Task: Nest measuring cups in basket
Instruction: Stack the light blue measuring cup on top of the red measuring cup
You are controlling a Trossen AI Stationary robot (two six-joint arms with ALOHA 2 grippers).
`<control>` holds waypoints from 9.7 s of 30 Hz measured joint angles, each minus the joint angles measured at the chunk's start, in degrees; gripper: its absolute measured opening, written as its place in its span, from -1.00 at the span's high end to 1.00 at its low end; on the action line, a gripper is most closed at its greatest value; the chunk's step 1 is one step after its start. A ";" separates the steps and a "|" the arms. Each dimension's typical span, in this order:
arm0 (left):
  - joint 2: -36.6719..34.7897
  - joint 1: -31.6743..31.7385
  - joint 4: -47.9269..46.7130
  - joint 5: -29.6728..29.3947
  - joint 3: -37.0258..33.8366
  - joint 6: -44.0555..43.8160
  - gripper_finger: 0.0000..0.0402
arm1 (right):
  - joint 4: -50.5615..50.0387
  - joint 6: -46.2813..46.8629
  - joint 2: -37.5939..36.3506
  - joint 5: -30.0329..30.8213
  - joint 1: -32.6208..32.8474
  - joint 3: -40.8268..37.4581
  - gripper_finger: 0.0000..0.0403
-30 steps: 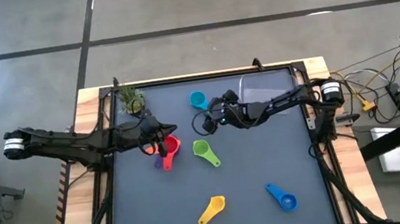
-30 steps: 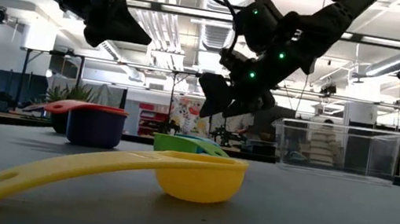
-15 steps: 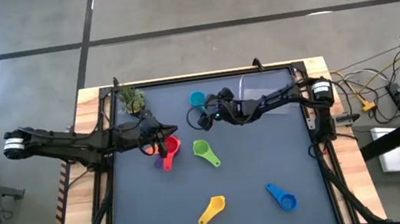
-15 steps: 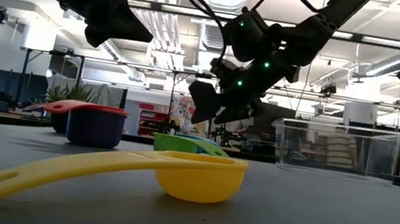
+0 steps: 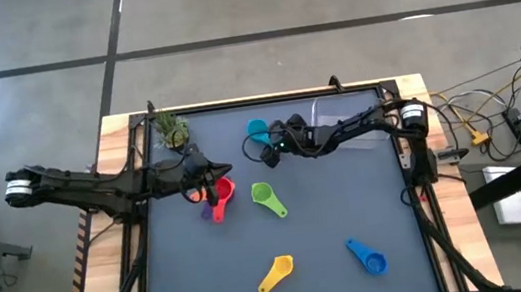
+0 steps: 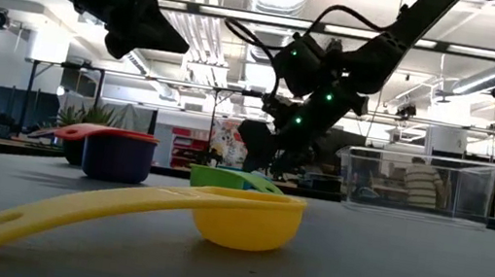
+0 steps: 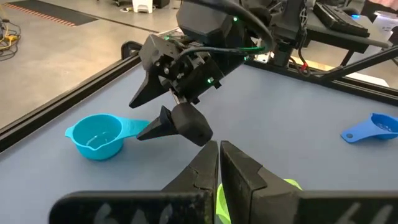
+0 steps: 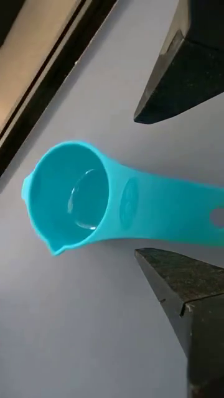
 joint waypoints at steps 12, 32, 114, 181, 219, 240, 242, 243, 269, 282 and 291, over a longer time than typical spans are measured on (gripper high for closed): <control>0.13 -0.07 -0.12 0.00 -0.08 -0.20 1.00 | -0.85 -1.89 0.32 -0.04 -0.29 0.00 -0.61; 0.13 -0.07 -0.15 0.00 -0.08 -0.20 1.00 | -1.70 -6.22 0.32 0.00 -0.32 0.00 -0.58; 0.13 -0.09 -2.36 -0.02 -0.10 0.02 1.00 | 1.22 -9.28 14.65 -8.95 1.24 15.03 -0.81; 30.02 4.15 35.65 11.99 15.55 -6.57 -0.63 | 80.59 -3.43 -12.35 -34.23 1.48 -19.87 -0.48; 40.28 7.56 54.73 16.52 16.20 -2.95 -0.50 | 75.20 -4.23 -12.26 -34.17 2.11 -15.45 -0.48; 40.22 7.52 53.86 17.31 15.87 -4.24 0.38 | 72.32 -6.01 -12.29 -35.56 2.09 -14.49 -0.48; 40.19 7.52 53.84 17.14 15.66 -3.66 0.38 | 72.15 -5.12 -12.29 -35.19 2.11 -14.49 -0.58; 40.19 7.57 53.29 16.29 15.58 -2.30 0.39 | 72.03 -3.83 -12.29 -34.73 2.13 -14.49 -0.66; 13.76 7.91 6.82 14.27 7.48 -2.68 0.40 | 49.05 -11.68 -24.65 -35.95 2.11 -14.86 -0.97; 5.27 1.72 -53.67 9.54 17.54 -16.59 0.40 | 21.73 -14.99 -34.52 -35.56 4.88 -16.78 -0.97; 7.91 -2.71 -57.70 13.07 17.05 -23.23 0.27 | 21.03 -15.78 -34.45 -32.35 6.50 -17.84 -0.97</control>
